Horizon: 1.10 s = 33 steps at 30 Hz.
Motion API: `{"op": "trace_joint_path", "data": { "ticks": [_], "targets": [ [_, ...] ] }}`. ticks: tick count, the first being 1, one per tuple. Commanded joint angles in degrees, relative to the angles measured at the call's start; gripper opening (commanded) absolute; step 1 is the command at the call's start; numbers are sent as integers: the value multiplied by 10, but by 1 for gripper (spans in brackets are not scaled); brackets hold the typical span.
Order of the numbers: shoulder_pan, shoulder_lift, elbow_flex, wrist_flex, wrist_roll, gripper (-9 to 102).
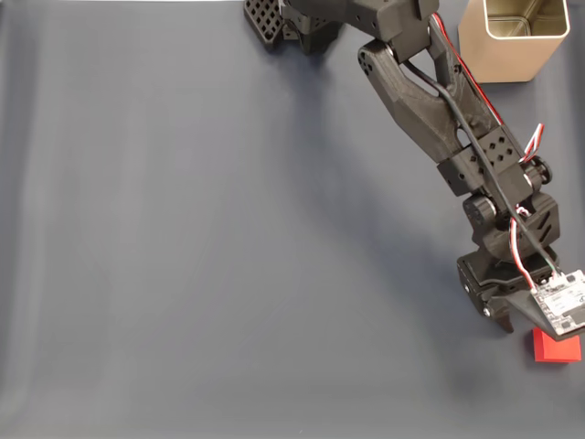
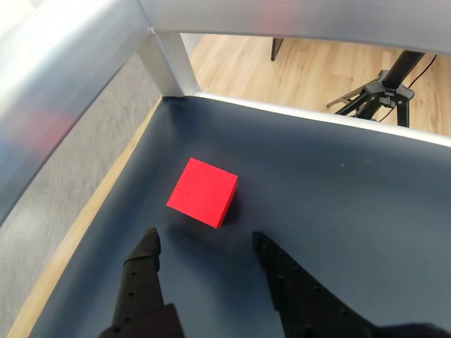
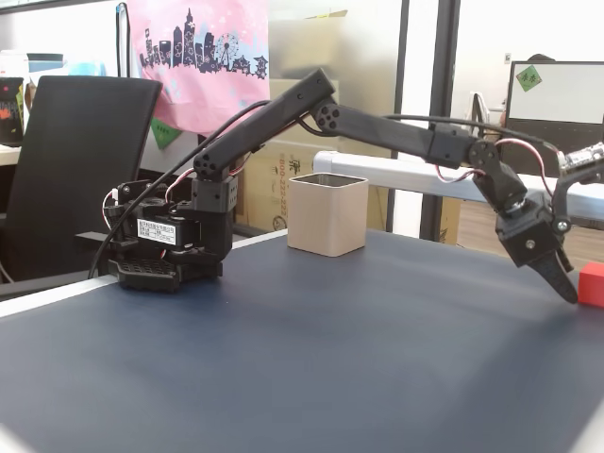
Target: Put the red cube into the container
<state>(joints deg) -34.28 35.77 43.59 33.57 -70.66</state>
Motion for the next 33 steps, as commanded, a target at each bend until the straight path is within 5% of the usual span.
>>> {"op": "trace_joint_path", "data": {
  "ticks": [1,33],
  "targets": [
    [1,4,-36,-18,-6,31],
    [-8,-41,-88,-107,-1,22]
  ]
}}
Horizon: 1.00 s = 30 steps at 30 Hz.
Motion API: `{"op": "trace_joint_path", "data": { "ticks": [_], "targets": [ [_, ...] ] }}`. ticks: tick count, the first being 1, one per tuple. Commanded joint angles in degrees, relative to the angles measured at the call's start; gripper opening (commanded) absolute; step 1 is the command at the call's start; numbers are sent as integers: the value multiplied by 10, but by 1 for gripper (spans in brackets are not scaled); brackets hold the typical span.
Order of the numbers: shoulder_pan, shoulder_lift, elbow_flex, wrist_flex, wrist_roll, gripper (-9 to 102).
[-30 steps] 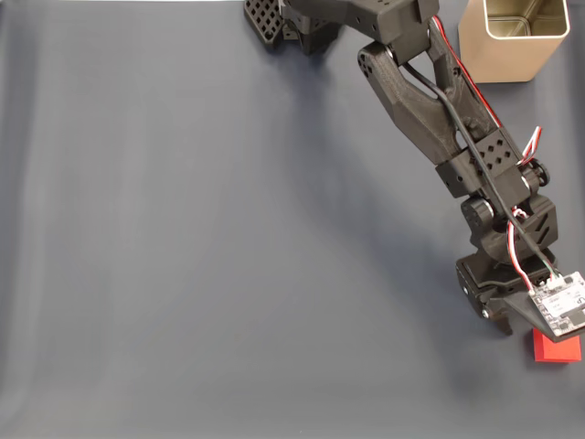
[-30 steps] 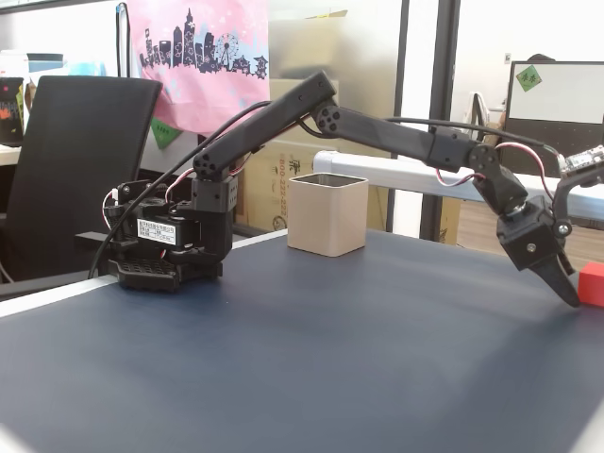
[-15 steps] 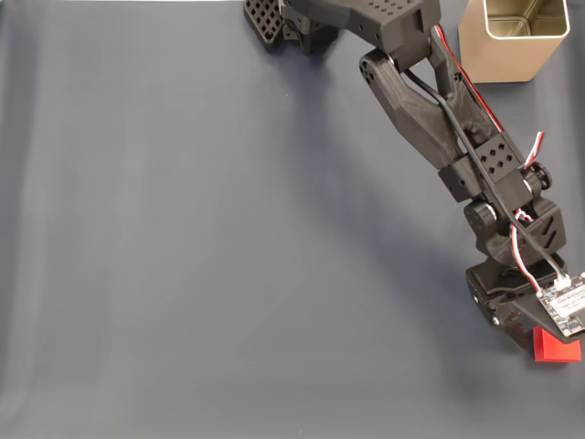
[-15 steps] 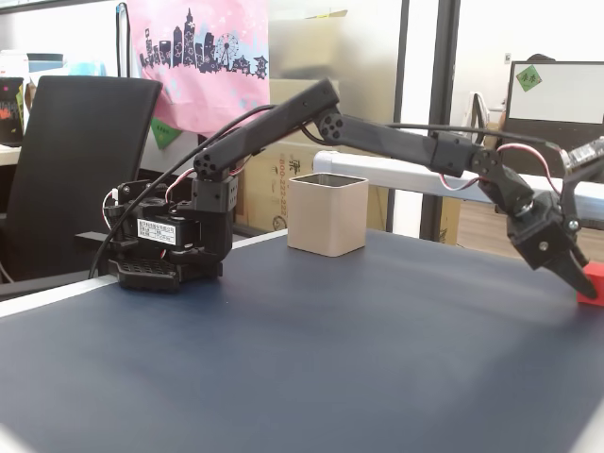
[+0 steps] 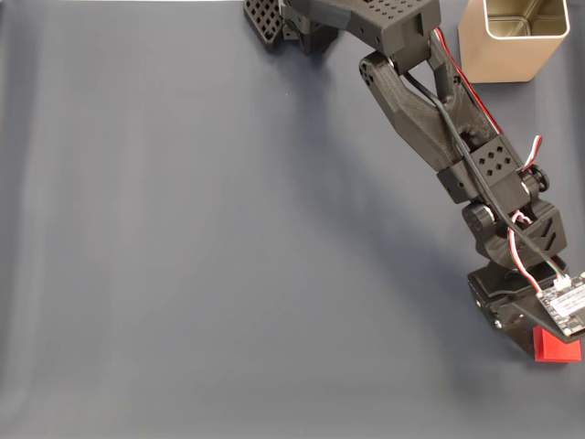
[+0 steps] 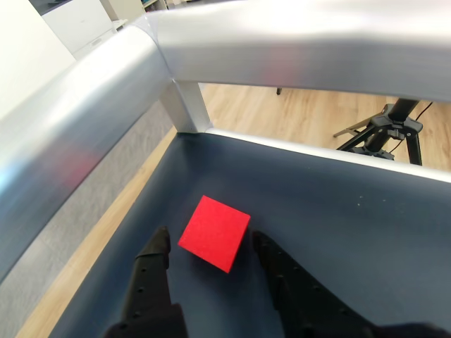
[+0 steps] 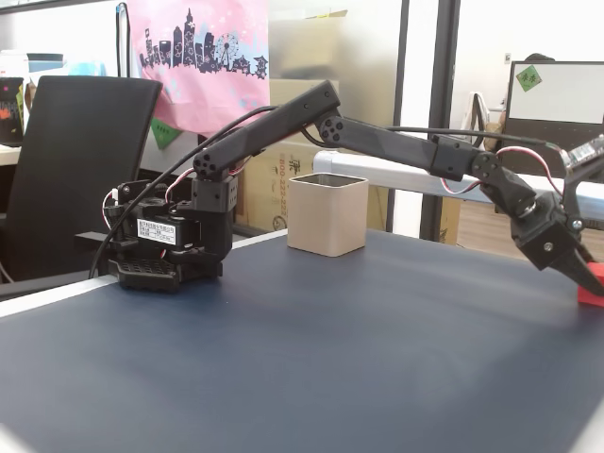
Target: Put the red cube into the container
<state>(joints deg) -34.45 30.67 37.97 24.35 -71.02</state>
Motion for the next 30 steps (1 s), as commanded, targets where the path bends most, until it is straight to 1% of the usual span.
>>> {"op": "trace_joint_path", "data": {
  "ticks": [1,6,11,20,23,30],
  "targets": [
    [-5,10,-33,-17,5,21],
    [-4,10,-33,-17,2,12],
    [-3,11,-33,-16,0,8],
    [0,25,-22,-4,-8,7],
    [1,61,16,0,-9,6],
    [13,231,192,4,-44,6]
  ]
}}
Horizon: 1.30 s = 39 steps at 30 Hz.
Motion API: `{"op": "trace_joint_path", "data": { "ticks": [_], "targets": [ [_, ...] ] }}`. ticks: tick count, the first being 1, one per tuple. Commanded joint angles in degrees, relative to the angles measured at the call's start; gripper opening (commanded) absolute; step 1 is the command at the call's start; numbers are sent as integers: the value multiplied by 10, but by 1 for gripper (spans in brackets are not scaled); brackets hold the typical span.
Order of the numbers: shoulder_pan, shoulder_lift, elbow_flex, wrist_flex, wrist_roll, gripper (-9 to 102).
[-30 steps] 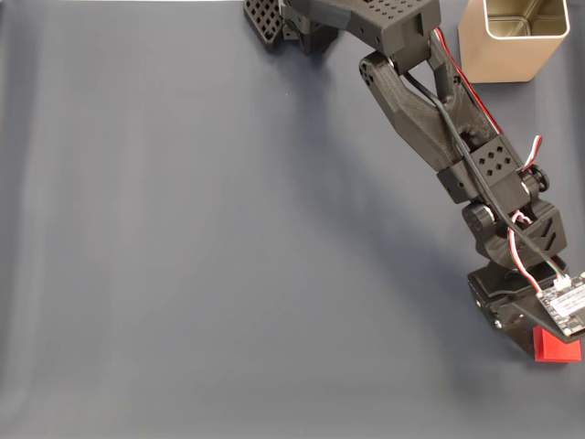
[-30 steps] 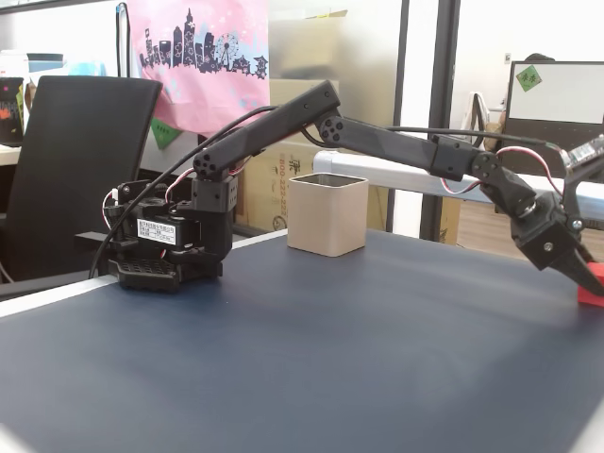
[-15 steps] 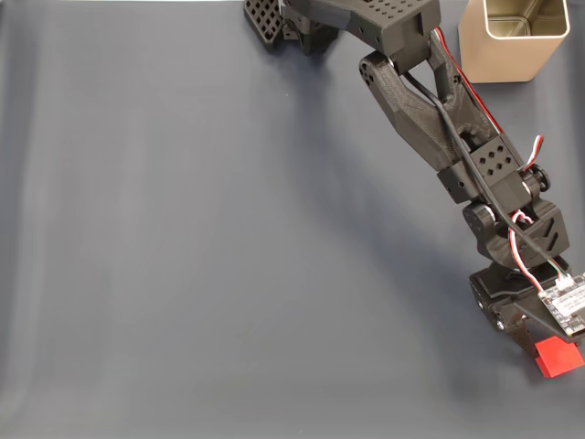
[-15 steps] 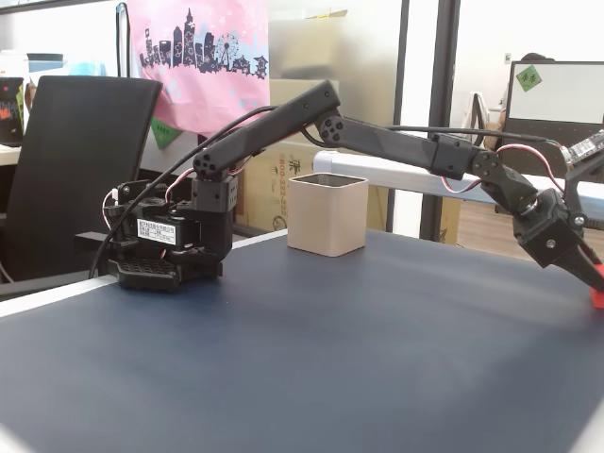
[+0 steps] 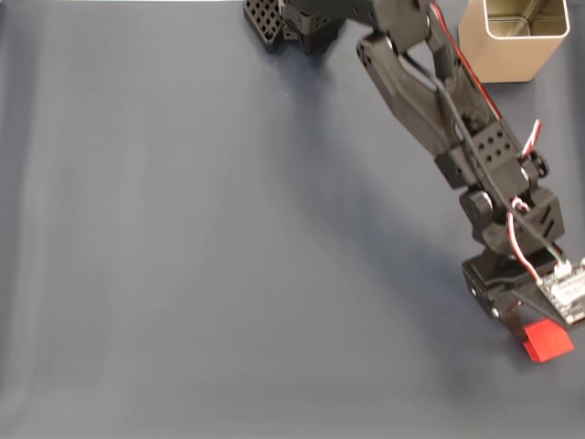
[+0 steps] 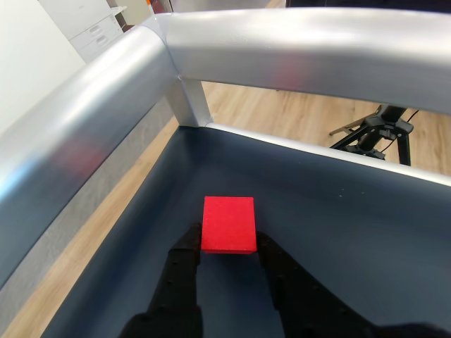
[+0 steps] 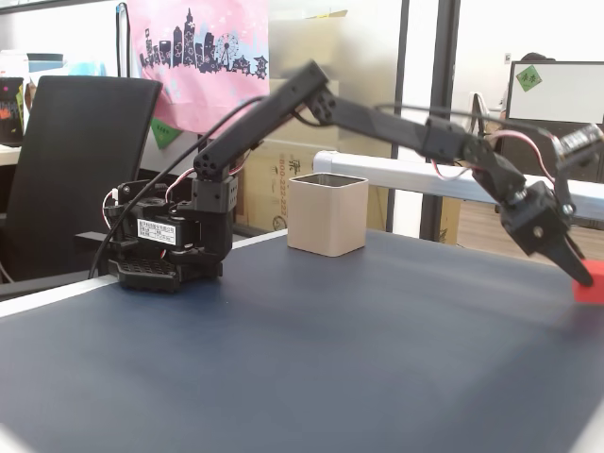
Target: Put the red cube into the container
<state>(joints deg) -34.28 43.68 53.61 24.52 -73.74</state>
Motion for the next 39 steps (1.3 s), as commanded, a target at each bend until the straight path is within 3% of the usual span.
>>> {"op": "trace_joint_path", "data": {
  "ticks": [1,6,18,26,39],
  "targets": [
    [15,128,63,4,-25,6],
    [28,264,208,10,-67,5],
    [-11,588,481,134,-123,2],
    [-115,760,548,258,-81,2],
    [-332,905,548,417,13,3]
  ]
}}
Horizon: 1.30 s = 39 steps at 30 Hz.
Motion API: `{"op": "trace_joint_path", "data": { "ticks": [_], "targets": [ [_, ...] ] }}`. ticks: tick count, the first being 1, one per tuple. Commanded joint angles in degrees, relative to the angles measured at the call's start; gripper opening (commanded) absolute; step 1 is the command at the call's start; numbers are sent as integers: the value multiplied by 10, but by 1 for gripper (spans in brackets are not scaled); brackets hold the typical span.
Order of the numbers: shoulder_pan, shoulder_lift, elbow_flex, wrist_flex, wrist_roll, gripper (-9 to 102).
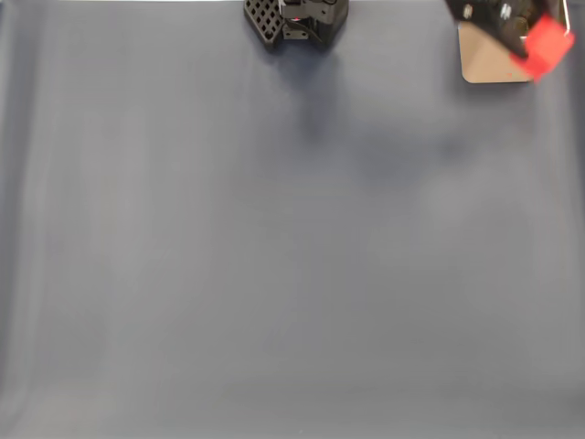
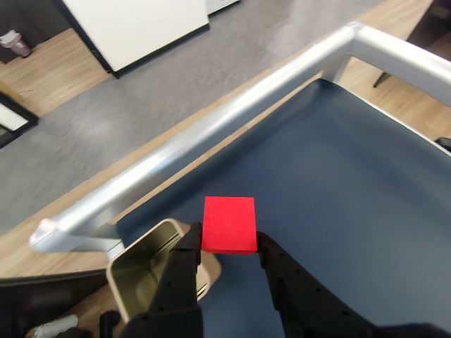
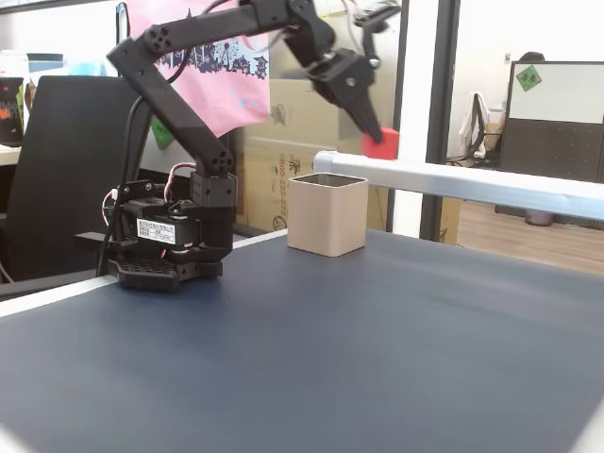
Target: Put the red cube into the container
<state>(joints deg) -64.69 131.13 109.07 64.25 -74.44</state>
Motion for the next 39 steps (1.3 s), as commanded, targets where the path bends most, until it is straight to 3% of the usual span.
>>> {"op": "trace_joint_path", "data": {
  "ticks": [1,12,30,39],
  "targets": [
    [-44,35,-7,29,28,3],
    [-171,76,66,54,89,3],
    [-179,-24,67,-56,84,3],
    [-183,-40,54,-62,47,4]
  ]
}}
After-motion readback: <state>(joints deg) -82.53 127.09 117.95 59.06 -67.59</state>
